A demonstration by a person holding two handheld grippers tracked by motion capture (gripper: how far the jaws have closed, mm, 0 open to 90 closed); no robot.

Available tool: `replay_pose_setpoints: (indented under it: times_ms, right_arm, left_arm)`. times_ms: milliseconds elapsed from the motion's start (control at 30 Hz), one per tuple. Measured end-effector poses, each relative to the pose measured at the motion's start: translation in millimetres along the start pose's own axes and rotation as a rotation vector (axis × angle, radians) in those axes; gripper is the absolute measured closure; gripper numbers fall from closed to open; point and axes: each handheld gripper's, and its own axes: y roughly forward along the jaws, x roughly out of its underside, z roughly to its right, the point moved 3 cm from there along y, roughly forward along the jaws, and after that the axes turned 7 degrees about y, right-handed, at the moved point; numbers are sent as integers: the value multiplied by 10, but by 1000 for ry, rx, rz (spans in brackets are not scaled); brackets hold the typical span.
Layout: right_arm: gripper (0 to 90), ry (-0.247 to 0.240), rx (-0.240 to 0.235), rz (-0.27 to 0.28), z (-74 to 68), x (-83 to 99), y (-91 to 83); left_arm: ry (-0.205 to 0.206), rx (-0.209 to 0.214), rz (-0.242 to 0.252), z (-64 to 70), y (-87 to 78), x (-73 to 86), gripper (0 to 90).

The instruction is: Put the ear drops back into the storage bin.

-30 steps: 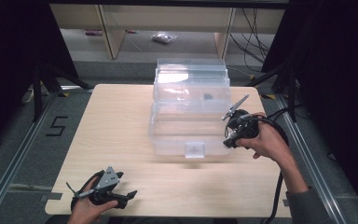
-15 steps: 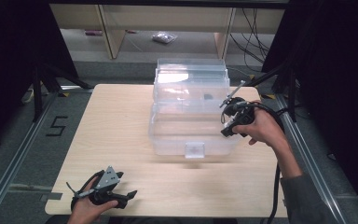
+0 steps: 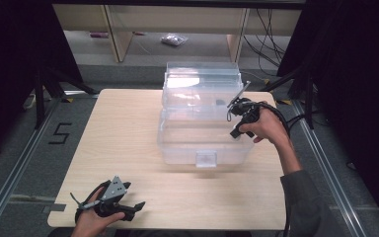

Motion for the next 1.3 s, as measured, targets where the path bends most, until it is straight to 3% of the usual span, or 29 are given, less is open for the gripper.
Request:
replay_pose_setpoints:
  times_ms: [333,667,900,967,1000,1133,1233,1300]
  right_arm:
    - [601,50,10,-38,199,-71,316]
    - [600,65,-2,-66,240,-85,538]
    - [600,92,-4,-115,241,-70,709]
    - [600,69,7,-107,273,-78,746]
    - [600,113,1,-128,248,-69,758]
    - [600,108,1,-139,264,-49,832]
    - [600,132,5,-154,272,-29,869]
    - [600,105,-2,-152,290,-26,896]
  left_arm:
    - [-1,0,2,2,-4,-2,160]
    - [4,-6,0,4,1,0,160]
    - [4,-5,1,3,0,-3,160]
    - [5,-5,-1,7,0,-2,160]
    - [6,-4,-2,7,-1,-1,160]
    - [6,-6,0,3,-2,-1,160]
    - [5,-6,1,4,-1,-2,160]
    - [4,-7,0,4,2,-3,160]
